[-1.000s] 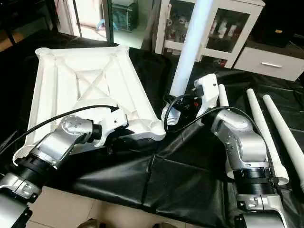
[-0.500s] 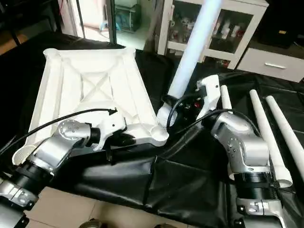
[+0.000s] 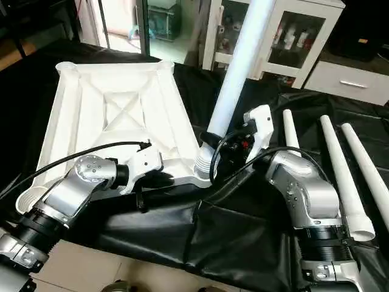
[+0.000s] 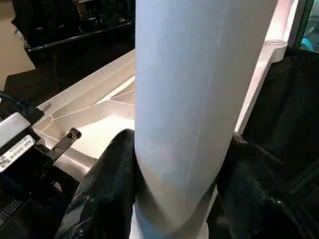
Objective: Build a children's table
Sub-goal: Insert table leg to table base
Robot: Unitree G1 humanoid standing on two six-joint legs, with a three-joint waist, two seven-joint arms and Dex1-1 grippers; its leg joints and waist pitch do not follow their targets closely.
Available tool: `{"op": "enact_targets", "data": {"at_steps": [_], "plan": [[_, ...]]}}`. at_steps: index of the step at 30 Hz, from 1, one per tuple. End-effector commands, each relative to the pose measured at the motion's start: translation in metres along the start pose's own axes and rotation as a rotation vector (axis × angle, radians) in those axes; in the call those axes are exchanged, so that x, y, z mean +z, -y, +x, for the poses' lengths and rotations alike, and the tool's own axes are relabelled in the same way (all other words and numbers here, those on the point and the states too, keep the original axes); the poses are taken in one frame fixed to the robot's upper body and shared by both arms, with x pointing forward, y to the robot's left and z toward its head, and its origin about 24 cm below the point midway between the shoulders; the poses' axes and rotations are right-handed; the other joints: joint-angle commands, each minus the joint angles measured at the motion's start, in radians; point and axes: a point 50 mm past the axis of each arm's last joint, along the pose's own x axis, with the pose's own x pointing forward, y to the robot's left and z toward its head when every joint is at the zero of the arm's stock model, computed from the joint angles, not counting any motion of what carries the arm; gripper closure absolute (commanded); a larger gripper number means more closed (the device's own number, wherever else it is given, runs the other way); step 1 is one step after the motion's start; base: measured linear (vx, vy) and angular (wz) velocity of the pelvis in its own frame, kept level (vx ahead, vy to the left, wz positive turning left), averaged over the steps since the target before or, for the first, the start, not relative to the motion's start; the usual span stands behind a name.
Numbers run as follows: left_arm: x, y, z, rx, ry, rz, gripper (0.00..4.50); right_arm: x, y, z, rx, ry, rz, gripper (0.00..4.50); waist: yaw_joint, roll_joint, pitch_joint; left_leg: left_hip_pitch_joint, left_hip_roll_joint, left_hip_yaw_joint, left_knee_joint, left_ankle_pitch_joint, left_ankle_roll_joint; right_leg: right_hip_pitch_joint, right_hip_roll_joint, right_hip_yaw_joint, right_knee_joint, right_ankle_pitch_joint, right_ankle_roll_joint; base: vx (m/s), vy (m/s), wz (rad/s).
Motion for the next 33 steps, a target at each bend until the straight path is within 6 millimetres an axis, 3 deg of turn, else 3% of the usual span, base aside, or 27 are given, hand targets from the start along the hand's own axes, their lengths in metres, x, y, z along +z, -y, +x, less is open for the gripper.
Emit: {"op": "enact_targets", "data": {"at_steps": [1,11,19,24,33], "plan": [[-0.014,0.014,0.01,-0.067,-0.068,-0.013,4.5,-0.004,0.003,-0.004,-0.003,-0.024,-0.007,2.65,-0.005,0.0,-0.061,0.017,0.066,-0.036,-0.094,-0.297,-0.017,0.033,-0.071,0.051,-0.089,-0.42,-0.146,0.0,0.0,0.0],[-0.013,0.014,0.01,-0.074,-0.071,-0.008,4.5,-0.018,0.004,0.001,0.011,-0.148,-0.067,2.66,-0.007,-0.002,-0.059,0.018,0.068,-0.039,-0.097,-0.316,-0.019,0.03,-0.074,0.051,-0.096,-0.468,-0.13,0.0,0.0,0.0],[-0.014,0.014,0.01,-0.078,-0.074,-0.01,4.5,-0.018,0.009,0.01,0.016,-0.151,-0.07,2.66,-0.007,0.001,-0.061,0.017,0.068,-0.034,-0.097,-0.277,-0.008,0.037,-0.072,0.052,-0.087,-0.355,-0.179,0.0,0.0,0.0],[-0.014,0.013,0.01,-0.077,-0.076,-0.008,4.5,-0.021,0.01,0.017,0.03,-0.151,-0.045,2.66,-0.01,0.001,-0.057,0.018,0.068,-0.037,-0.101,-0.315,-0.017,0.035,-0.074,0.051,-0.094,-0.427,-0.166,0.0,0.0,0.0],[-0.015,0.012,0.008,-0.062,-0.077,-0.013,4.5,-0.031,0.012,0.01,0.019,-0.124,0.031,2.66,-0.008,-0.003,-0.056,0.019,0.07,-0.035,-0.103,-0.309,-0.011,0.034,-0.074,0.053,-0.094,-0.41,-0.164,0.0,0.0,0.0]]}}
